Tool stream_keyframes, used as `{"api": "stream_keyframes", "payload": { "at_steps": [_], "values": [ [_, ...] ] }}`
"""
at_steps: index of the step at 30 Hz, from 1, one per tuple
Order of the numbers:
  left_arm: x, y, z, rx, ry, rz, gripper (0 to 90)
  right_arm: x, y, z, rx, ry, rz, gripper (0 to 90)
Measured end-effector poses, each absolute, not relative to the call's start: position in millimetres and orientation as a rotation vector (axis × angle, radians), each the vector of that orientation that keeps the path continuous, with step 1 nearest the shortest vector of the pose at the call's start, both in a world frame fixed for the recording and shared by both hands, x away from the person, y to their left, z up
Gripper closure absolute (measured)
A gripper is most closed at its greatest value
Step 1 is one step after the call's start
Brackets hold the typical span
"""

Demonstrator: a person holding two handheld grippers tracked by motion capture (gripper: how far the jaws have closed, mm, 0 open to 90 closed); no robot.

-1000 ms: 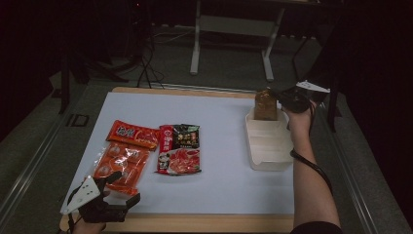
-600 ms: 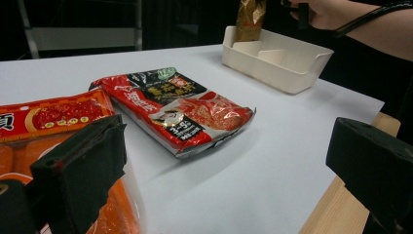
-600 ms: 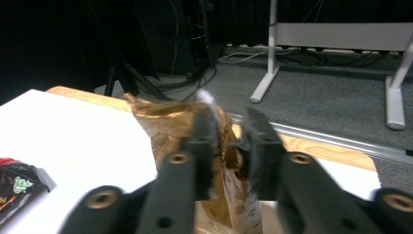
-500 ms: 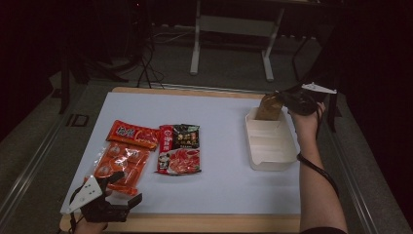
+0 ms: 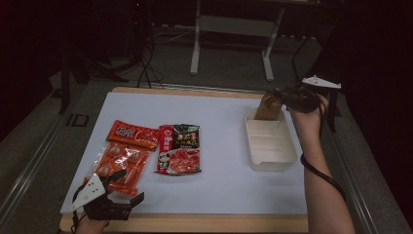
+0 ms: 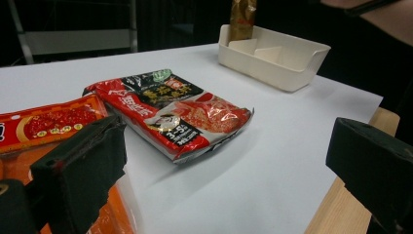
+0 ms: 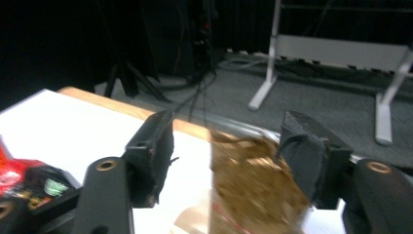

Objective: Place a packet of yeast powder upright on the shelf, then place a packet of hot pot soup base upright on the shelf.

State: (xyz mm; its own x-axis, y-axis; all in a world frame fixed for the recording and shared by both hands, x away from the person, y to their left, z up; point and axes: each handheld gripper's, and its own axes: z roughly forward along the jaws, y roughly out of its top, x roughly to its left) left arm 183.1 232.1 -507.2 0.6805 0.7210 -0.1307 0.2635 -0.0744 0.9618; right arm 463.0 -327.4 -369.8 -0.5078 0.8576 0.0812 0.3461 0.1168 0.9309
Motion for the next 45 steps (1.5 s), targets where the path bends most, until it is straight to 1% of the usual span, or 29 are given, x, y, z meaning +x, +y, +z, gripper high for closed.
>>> {"api": "stream_keyframes", "payload": {
  "at_steps": [3, 4, 6, 8, 13, 14, 15, 20, 21, 27, 31, 34, 38, 45],
  "values": [
    [185.3, 230.9, -506.7, 1.665, 0.812, 0.476, 1.7, 452.9, -318.3, -361.8, 1.140, 1.918, 1.419, 21.7],
    [185.3, 230.9, -506.7, 1.665, 0.812, 0.476, 1.7, 452.9, -318.3, -361.8, 1.140, 1.918, 1.419, 21.7],
    [188.1, 229.1, -505.8, 1.678, 0.821, 0.476, 1.7, 443.0, -309.2, -356.6, 1.090, 1.927, 1.437, 12.3],
    [189.7, 226.1, -504.3, 1.702, 0.818, 0.478, 1.7, 433.4, -303.2, -352.4, 1.048, 1.938, 1.468, 10.8],
    [191.3, 218.4, -503.2, 1.735, 0.815, 0.452, 1.7, 405.3, -290.0, -352.6, 0.999, 1.944, 1.562, 10.5],
    [191.3, 217.2, -502.8, 1.731, 0.813, 0.442, 1.7, 400.9, -288.6, -354.0, 1.002, 1.950, 1.593, 11.4],
    [191.4, 216.6, -502.3, 1.731, 0.816, 0.439, 1.7, 393.7, -286.2, -356.7, 0.996, 1.976, 1.612, 14.4],
    [195.1, 215.8, -497.7, 1.702, 0.860, 0.382, 1.8, 364.0, -274.0, -370.3, 0.872, 2.050, 1.567, 16.1],
    [195.8, 215.7, -497.1, 1.703, 0.861, 0.377, 1.8, 354.1, -271.3, -375.1, 0.851, 2.066, 1.570, 16.1],
    [202.5, 212.8, -490.8, 1.700, 0.840, 0.342, 1.7, 326.1, -266.4, -389.0, 0.833, 2.082, 1.587, 15.6],
    [207.1, 208.0, -484.3, 1.730, 0.825, 0.352, 1.7, 311.5, -263.4, -397.0, 0.828, 2.105, 1.584, 14.8],
    [212.7, 204.3, -480.6, 1.751, 0.831, 0.334, 1.7, 302.7, -262.3, -402.9, 0.827, 2.123, 1.605, 14.7],
    [219.2, 198.8, -478.9, 1.798, 0.819, 0.358, 1.7, 291.8, -260.8, -409.8, 0.824, 2.140, 1.600, 14.8],
    [238.6, 190.7, -475.1, 1.851, 0.830, 0.295, 1.7, 278.5, -256.4, -414.3, 0.740, 2.128, 1.634, 14.1]
  ]
}}
